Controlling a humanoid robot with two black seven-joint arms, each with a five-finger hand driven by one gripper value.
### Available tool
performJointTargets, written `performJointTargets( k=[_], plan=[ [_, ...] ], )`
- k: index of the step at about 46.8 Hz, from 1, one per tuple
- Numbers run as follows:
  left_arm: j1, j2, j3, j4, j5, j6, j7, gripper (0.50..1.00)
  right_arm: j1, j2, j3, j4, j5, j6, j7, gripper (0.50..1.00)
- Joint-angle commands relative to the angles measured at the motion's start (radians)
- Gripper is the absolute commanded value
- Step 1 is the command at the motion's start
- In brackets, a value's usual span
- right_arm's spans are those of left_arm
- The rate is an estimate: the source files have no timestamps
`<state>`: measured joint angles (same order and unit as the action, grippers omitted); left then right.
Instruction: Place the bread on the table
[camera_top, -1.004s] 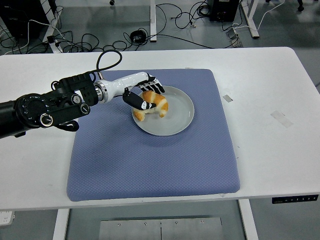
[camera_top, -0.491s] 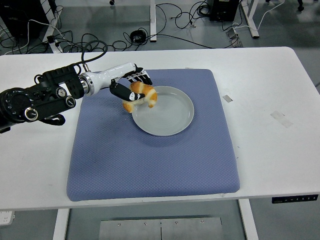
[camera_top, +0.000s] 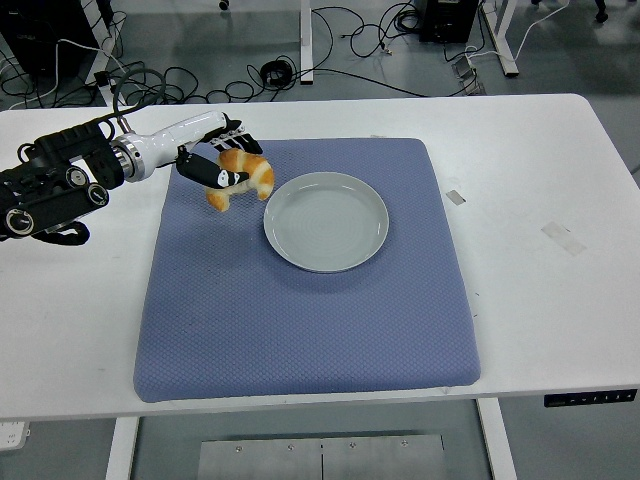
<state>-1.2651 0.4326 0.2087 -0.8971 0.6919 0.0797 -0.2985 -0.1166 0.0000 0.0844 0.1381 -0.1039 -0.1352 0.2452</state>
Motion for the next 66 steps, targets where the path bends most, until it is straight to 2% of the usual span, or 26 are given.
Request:
performJointTargets(
  k=[1, 19, 51, 60, 66],
  plan=[
    [0.004, 0.0, 0.003, 0.015, -0.002, 0.0, -0.004, 0.649, 0.0, 0.0, 0.0, 0.0, 0.0, 0.0, 0.0, 1.0],
    [0.053, -0.002, 0.003, 0.069, -0.003, 0.002, -0.005, 0.655, 0.0, 0.0, 0.0, 0.0, 0.0, 0.0, 0.0, 1.0],
    [0.081, -0.003, 0.006, 0.07, -0.003, 0.008, -0.005, 0.671, 0.0, 0.0, 0.0, 0.0, 0.0, 0.0, 0.0, 1.0],
    [0.088, -0.006, 0.006, 0.07, -0.003, 0.008, -0.005, 0.695, 0.0, 0.0, 0.0, 0.0, 0.0, 0.0, 0.0, 1.0],
    [0.089, -0.006, 0.006, 0.07, -0.003, 0.009, -0.005, 0.739, 0.0, 0.0, 0.0, 0.0, 0.0, 0.0, 0.0, 1.0]
  ],
)
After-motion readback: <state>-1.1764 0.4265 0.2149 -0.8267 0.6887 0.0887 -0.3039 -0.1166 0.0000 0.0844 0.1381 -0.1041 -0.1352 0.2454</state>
